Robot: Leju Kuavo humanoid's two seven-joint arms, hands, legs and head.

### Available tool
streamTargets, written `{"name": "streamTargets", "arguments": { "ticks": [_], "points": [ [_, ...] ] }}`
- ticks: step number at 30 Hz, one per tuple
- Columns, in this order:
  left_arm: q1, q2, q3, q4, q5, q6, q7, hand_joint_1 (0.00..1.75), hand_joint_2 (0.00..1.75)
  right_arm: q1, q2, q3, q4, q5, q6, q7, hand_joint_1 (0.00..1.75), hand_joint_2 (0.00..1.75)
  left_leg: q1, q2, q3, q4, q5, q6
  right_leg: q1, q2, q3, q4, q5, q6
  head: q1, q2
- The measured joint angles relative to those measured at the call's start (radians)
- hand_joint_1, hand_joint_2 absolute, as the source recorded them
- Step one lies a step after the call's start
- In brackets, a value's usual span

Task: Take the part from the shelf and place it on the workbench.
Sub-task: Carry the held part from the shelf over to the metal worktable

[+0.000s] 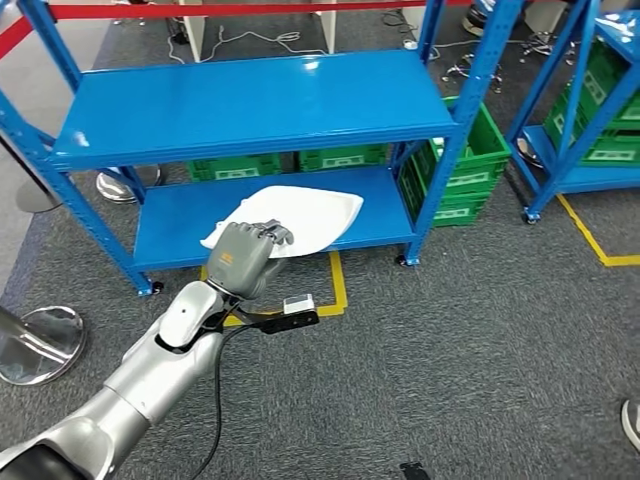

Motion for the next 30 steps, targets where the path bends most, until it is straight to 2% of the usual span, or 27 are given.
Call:
{"name": "streamTargets", "arguments": {
  "ticks": [1, 3, 4, 5, 7, 8, 9, 10, 11, 12, 13, 14, 15, 16, 18, 19, 20, 22, 24, 25, 26, 27, 28, 29, 30],
  "points": [
    [-0.001, 0.000, 0.000, 0.000, 0.000, -0.001, 0.000, 1.75, 1.75, 0.000, 0.000, 0.000, 0.000, 0.000, 0.000, 0.000, 0.00, 1.75, -0.004, 0.010, -0.002, 0.002, 0.001, -0.003, 0.003, -0.004, 0.002, -0.012, -0.002, -0.006, -0.001, 0.000],
    [-0.002, -0.002, 0.000, 0.000, 0.000, -0.002, 0.000, 1.75, 1.75, 0.003, 0.000, 0.000, 0.000, 0.000, 0.000, 0.000, 0.00, 1.75, -0.005, 0.027, -0.005, 0.004, -0.002, -0.010, 0.002, 0.019, -0.006, -0.014, 0.002, -0.023, -0.003, 0.000],
    [-0.003, -0.003, -0.001, 0.000, 0.000, -0.002, 0.000, 1.75, 1.75, 0.004, 0.000, 0.000, 0.000, 0.000, 0.000, 0.000, 0.00, 1.75, -0.003, 0.016, -0.008, 0.013, -0.011, -0.015, 0.000, 0.031, -0.009, -0.014, 0.005, -0.029, -0.003, 0.000],
    [-0.004, -0.004, 0.000, 0.000, 0.000, -0.001, 0.000, 1.75, 1.75, 0.004, 0.000, 0.000, 0.000, 0.000, 0.000, 0.000, 0.00, 1.75, -0.001, -0.004, -0.019, 0.040, -0.033, -0.020, -0.003, 0.043, -0.010, -0.016, 0.009, -0.036, -0.004, 0.000],
    [-0.003, -0.004, 0.000, 0.000, 0.000, -0.001, 0.000, 1.75, 1.75, 0.002, 0.000, 0.000, 0.000, 0.001, 0.000, 0.000, 0.00, 1.75, 0.001, -0.055, -0.071, 0.158, -0.098, -0.027, -0.007, 0.067, -0.014, -0.017, 0.014, -0.045, -0.007, 0.000],
    [-0.002, -0.003, 0.000, 0.000, 0.000, -0.001, 0.000, 1.75, 1.75, 0.002, 0.000, 0.000, 0.000, 0.001, -0.001, 0.001, 0.00, 1.75, 0.001, -0.066, -0.105, 0.230, -0.128, -0.027, -0.007, 0.080, -0.016, -0.017, 0.016, -0.047, -0.008, 0.000],
    [0.001, -0.002, 0.000, 0.000, 0.000, -0.002, 0.000, 1.75, 1.75, 0.003, 0.000, 0.000, 0.000, 0.001, 0.000, 0.001, 0.00, 1.75, 0.001, -0.071, -0.130, 0.282, -0.143, -0.027, -0.008, 0.093, -0.018, -0.017, 0.018, -0.047, -0.009, 0.000],
    [0.002, -0.001, 0.000, 0.000, 0.000, -0.002, 0.000, 1.75, 1.75, 0.005, 0.000, 0.000, 0.000, 0.001, 0.000, 0.001, 0.00, 1.75, 0.002, -0.072, -0.141, 0.301, -0.138, -0.026, -0.008, 0.107, -0.020, -0.016, 0.020, -0.047, -0.009, 0.000],
    [0.003, 0.000, 0.000, 0.000, 0.000, -0.002, 0.000, 1.75, 1.75, 0.005, 0.000, 0.000, 0.000, 0.001, 0.000, 0.001, 0.00, 1.75, 0.002, -0.074, -0.132, 0.282, -0.114, -0.024, -0.009, 0.120, -0.021, -0.016, 0.022, -0.045, -0.009, 0.000],
    [0.003, 0.000, 0.000, 0.000, 0.000, -0.002, 0.000, 1.75, 1.75, 0.005, 0.001, 0.000, 0.000, 0.001, 0.000, 0.001, 0.00, 1.75, 0.003, -0.081, -0.107, 0.229, -0.077, -0.022, -0.010, 0.134, -0.021, -0.016, 0.023, -0.043, -0.009, 0.000],
    [0.002, 0.000, 0.000, 0.000, 0.000, -0.002, 0.000, 1.75, 1.75, 0.005, 0.001, 0.000, 0.000, 0.001, 0.000, 0.001, 0.00, 1.75, 0.005, -0.101, -0.074, 0.162, -0.041, -0.022, -0.011, 0.147, -0.023, -0.015, 0.025, -0.039, -0.009, 0.000],
    [0.000, 0.000, 0.000, 0.000, 0.000, -0.002, 0.000, 1.75, 1.75, 0.003, 0.001, 0.000, 0.000, 0.001, 0.000, 0.001, 0.00, 1.75, 0.011, -0.126, -0.041, 0.095, -0.018, -0.021, -0.011, 0.159, -0.027, -0.011, 0.026, -0.034, -0.010, 0.000],
    [-0.001, 0.000, 0.000, 0.000, 0.000, -0.002, 0.000, 1.75, 1.75, 0.002, 0.001, 0.000, 0.000, 0.001, 0.000, 0.001, 0.00, 1.75, 0.014, -0.148, -0.020, 0.048, -0.007, -0.020, -0.012, 0.170, -0.035, -0.009, 0.028, -0.028, -0.010, 0.000],
    [-0.001, 0.000, 0.000, 0.000, 0.000, -0.002, 0.000, 1.75, 1.75, 0.002, 0.001, 0.000, 0.000, 0.001, 0.000, 0.001, 0.00, 1.75, 0.017, -0.164, -0.011, 0.024, -0.007, -0.019, -0.013, 0.181, -0.043, -0.007, 0.031, -0.022, -0.011, 0.000],
    [-0.001, -0.001, -0.001, 0.000, 0.000, -0.003, 0.000, 1.75, 1.75, 0.002, 0.001, 0.000, 0.000, 0.001, 0.000, 0.001, 0.00, 1.75, 0.016, -0.151, -0.012, 0.017, -0.010, -0.011, -0.017, 0.199, -0.056, -0.009, 0.038, -0.008, -0.012, 0.000],
    [-0.001, -0.003, -0.001, 0.000, 0.000, -0.004, 0.000, 1.75, 1.75, 0.003, 0.001, 0.000, 0.000, 0.001, 0.000, 0.001, 0.00, 1.75, 0.017, -0.140, -0.012, 0.015, -0.007, -0.005, -0.015, 0.189, -0.061, -0.004, 0.035, -0.003, -0.011, 0.000],
    [-0.003, -0.005, -0.001, 0.000, 0.000, -0.004, 0.000, 1.75, 1.75, 0.003, 0.001, 0.000, 0.000, 0.001, -0.002, 0.001, 0.00, 1.75, 0.018, -0.128, -0.012, 0.013, -0.005, 0.001, -0.013, 0.166, -0.072, 0.017, 0.021, 0.002, -0.006, 0.000],
    [-0.004, -0.006, -0.001, 0.000, 0.000, -0.005, -0.001, 1.75, 1.75, -0.001, 0.000, 0.000, 0.000, 0.001, -0.005, 0.001, 0.00, 1.75, 0.017, -0.102, -0.011, 0.011, -0.004, 0.009, -0.008, 0.105, -0.116, 0.120, -0.036, 0.011, 0.001, 0.000],
    [-0.001, -0.004, -0.001, 0.001, 0.000, -0.007, -0.001, 1.75, 1.75, -0.007, -0.001, 0.000, 0.000, 0.001, -0.008, 0.001, 0.00, 1.75, 0.015, -0.073, -0.011, 0.011, -0.005, 0.011, -0.009, 0.081, -0.167, 0.245, -0.091, 0.015, 0.003, 0.000],
    [0.000, -0.003, -0.002, 0.001, 0.000, -0.007, -0.001, 1.75, 1.75, -0.009, -0.001, 0.000, 0.000, 0.002, -0.009, 0.001, 0.00, 1.75, 0.014, -0.058, -0.011, 0.011, -0.005, 0.012, -0.009, 0.078, -0.173, 0.271, -0.095, 0.016, 0.003, 0.000],
    [0.001, -0.003, -0.002, 0.001, 0.000, -0.008, -0.001, 1.75, 1.75, -0.009, -0.001, 0.000, 0.000, 0.002, -0.010, 0.001, 0.00, 1.75, 0.013, -0.046, -0.010, 0.011, -0.006, 0.012, -0.009, 0.074, -0.160, 0.258, -0.082, 0.015, 0.003, 0.000],
    [0.001, -0.003, -0.003, 0.001, 0.000, -0.008, -0.001, 1.75, 1.75, -0.007, -0.001, 0.000, 0.000, 0.002, -0.011, 0.002, 0.00, 1.75, 0.013, -0.034, -0.009, 0.011, -0.007, 0.011, -0.009, 0.067, -0.128, 0.207, -0.054, 0.014, 0.003, 0.000],
    [0.001, -0.004, -0.004, 0.001, 0.000, -0.008, -0.001, 1.75, 1.75, -0.004, -0.001, 0.000, 0.000, 0.002, -0.012, 0.002, 0.00, 1.75, 0.012, -0.024, -0.007, 0.012, -0.008, 0.009, -0.008, 0.050, -0.088, 0.136, -0.025, 0.012, 0.003, 0.000],
    [0.001, -0.004, -0.003, 0.001, 0.000, -0.008, -0.001, 1.75, 1.75, -0.002, -0.001, 0.000, 0.000, 0.003, -0.014, 0.002, 0.00, 1.75, 0.009, -0.016, -0.006, 0.012, -0.009, 0.006, -0.004, 0.027, -0.052, 0.070, -0.006, 0.009, 0.004, 0.000],
    [0.001, -0.004, -0.003, 0.001, 0.000, -0.007, -0.001, 1.75, 1.75, 0.000, -0.001, 0.000, 0.000, 0.003, -0.015, 0.002, 0.00, 1.75, 0.005, -0.007, -0.006, 0.013, -0.010, 0.001, -0.001, 0.009, -0.029, 0.024, 0.005, 0.003, 0.004, 0.000]
  ]
}}
